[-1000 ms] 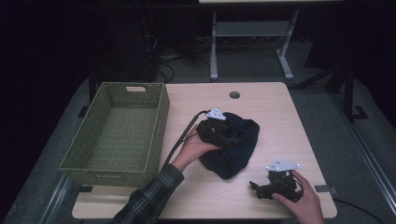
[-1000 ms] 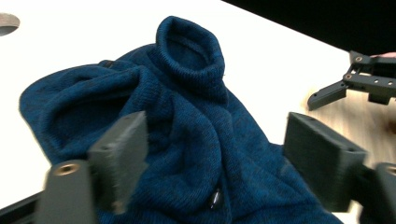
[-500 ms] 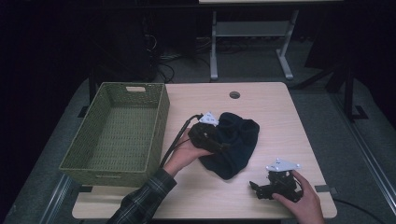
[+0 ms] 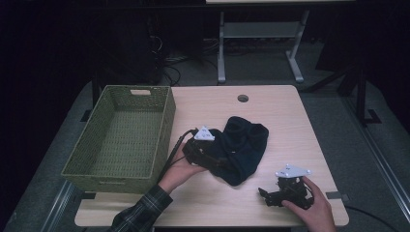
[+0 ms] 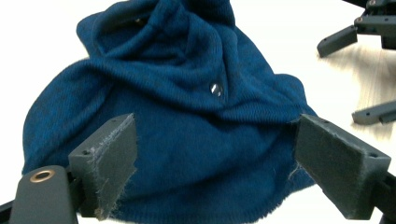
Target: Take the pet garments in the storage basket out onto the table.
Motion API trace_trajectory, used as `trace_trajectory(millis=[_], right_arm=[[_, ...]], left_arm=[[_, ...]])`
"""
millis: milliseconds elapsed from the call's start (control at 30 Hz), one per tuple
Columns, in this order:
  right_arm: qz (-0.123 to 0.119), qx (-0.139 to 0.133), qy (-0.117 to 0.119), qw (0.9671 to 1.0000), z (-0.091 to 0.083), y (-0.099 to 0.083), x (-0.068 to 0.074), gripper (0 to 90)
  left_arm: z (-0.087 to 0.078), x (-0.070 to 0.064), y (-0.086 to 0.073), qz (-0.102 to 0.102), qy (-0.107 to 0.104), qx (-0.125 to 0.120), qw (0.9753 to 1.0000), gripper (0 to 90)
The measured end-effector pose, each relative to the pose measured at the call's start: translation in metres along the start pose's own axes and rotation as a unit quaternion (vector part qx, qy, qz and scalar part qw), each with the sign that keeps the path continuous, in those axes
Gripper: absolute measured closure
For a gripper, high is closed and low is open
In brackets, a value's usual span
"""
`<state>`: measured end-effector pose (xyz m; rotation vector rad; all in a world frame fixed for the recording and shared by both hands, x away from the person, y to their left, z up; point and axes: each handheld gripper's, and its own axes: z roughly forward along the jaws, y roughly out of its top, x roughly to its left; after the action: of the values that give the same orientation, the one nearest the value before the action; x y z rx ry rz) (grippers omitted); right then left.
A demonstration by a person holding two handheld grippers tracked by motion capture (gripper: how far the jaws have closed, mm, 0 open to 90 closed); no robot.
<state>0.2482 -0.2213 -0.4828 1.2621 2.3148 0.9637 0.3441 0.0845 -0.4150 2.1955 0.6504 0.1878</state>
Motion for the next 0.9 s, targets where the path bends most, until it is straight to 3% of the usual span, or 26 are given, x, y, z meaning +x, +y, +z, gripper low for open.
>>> trace_trajectory(millis=[367,900], right_arm=[[0.0,0.0,0.0,1.0,0.0,0.0,0.0,0.0],[0.0,0.0,0.0,1.0,0.0,0.0,0.0,0.0]], left_arm=[[-0.012,-0.008,-0.03,-0.018,0.018,0.011,0.9996,13.2],[-0.013,-0.014,-0.062,-0.022,0.034,0.044,0.9982,12.8]])
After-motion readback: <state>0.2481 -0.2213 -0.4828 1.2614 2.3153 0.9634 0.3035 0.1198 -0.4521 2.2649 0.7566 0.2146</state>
